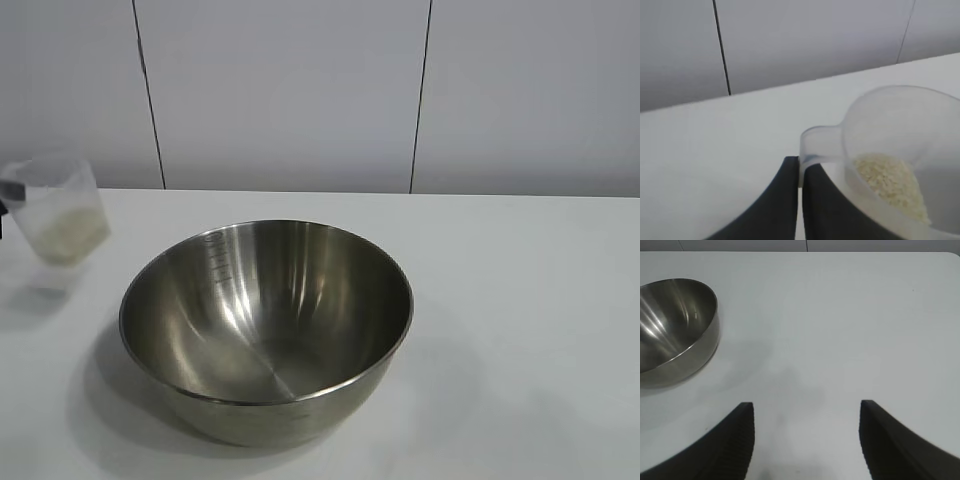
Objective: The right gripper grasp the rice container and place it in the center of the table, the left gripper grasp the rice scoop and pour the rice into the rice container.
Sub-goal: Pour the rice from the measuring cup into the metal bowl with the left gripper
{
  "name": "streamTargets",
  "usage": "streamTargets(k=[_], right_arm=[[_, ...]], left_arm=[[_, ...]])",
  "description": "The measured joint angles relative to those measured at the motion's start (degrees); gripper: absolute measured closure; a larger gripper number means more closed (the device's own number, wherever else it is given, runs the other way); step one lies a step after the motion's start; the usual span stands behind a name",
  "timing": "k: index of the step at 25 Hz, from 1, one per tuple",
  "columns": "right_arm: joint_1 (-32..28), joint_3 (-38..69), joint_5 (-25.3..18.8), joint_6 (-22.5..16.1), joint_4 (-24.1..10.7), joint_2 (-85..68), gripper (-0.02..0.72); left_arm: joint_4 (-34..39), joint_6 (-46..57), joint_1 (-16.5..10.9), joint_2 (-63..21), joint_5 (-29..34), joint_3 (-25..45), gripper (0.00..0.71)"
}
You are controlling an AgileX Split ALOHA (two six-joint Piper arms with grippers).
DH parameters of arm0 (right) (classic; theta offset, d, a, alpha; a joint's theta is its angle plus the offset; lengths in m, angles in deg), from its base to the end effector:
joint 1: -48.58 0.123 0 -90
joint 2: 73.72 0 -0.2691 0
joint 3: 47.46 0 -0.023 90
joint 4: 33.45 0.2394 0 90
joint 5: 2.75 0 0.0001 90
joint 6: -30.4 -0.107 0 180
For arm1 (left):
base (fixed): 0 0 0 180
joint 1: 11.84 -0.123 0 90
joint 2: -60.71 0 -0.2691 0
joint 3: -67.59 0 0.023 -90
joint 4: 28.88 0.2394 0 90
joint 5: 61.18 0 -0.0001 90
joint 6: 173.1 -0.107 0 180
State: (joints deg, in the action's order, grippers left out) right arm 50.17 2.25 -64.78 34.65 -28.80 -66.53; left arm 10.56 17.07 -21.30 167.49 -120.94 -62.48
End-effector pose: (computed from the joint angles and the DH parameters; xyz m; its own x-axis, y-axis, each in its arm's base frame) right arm 0.0142 0.0081 0.2551 -0.4788 -0.0493 -0.8765 -0.1077 0.9942 0.0030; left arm 0.2862 -0.0118 0.1485 -0.1462 0.1567 -0.9768 0.4296 0.8995 0.0800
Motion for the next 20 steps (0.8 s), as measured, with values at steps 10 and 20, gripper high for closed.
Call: streamTargets(k=[10,20], right_arm=[[0.00,0.00,0.01,0.00,0.05,0.00,0.285],[0.00,0.00,0.01,0.00,0.05,0.00,0.285]], left_arm=[[1.92,1.42,10.17,-26.69,20.42,0.55,0.701],[0.83,-2.35,27.56,-31.31,32.53,0.68,0.701]])
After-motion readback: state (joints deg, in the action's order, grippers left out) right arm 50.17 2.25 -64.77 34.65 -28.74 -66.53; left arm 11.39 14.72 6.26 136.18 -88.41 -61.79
